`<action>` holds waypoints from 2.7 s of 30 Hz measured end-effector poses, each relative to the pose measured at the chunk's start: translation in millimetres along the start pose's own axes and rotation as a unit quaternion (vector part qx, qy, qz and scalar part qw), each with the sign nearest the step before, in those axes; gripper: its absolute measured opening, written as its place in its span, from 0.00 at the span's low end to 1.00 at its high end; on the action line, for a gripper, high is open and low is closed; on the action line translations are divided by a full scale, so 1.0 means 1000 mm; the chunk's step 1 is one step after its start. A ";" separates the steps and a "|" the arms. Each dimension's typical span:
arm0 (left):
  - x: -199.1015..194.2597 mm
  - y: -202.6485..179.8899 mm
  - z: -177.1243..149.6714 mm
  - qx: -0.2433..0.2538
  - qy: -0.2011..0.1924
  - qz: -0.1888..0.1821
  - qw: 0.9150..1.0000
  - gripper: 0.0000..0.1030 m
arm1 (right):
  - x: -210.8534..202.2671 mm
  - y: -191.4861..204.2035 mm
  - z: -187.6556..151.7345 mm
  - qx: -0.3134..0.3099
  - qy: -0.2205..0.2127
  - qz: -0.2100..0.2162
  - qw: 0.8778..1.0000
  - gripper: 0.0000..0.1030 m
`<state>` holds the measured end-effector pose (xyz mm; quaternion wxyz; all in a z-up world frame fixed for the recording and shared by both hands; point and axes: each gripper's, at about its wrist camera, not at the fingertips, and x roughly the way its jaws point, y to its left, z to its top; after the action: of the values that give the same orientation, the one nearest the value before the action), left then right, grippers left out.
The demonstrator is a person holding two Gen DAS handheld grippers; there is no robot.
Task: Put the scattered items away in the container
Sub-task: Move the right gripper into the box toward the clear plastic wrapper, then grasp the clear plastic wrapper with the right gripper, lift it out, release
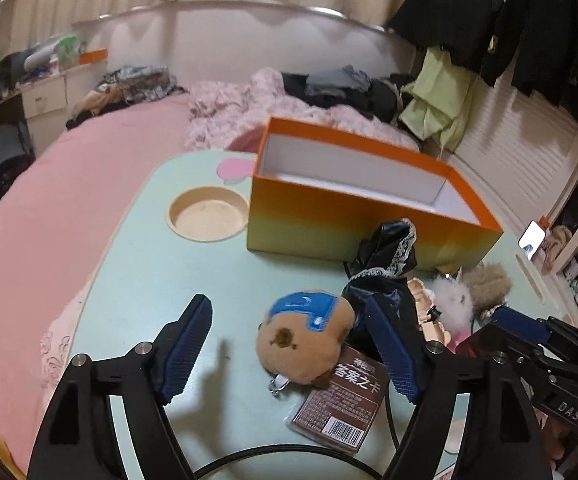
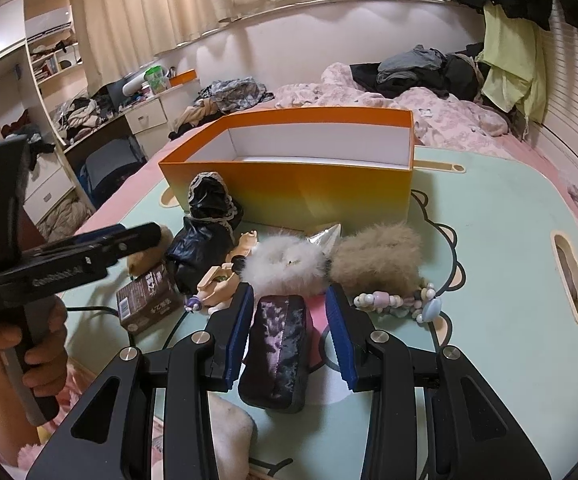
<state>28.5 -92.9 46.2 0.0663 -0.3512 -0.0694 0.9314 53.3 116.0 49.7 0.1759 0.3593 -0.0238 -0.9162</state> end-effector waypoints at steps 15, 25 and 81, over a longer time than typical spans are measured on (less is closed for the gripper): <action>0.001 -0.022 -0.040 0.039 -0.025 0.048 0.998 0.94 | 0.030 0.045 0.081 -0.077 0.037 -0.093 0.992 0.49; -0.001 -0.016 -0.048 0.028 -0.041 0.030 0.998 0.99 | 0.062 0.045 0.089 -0.112 0.062 -0.154 0.980 0.50; 0.005 -0.009 -0.054 0.009 -0.034 0.006 0.999 0.99 | 0.183 -0.045 0.163 -0.005 0.461 -0.127 0.878 0.51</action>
<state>61.5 -78.6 4.6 0.0613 -0.3188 -0.0614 0.9438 -193.4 82.1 44.4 0.0513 0.7403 0.1105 -0.6611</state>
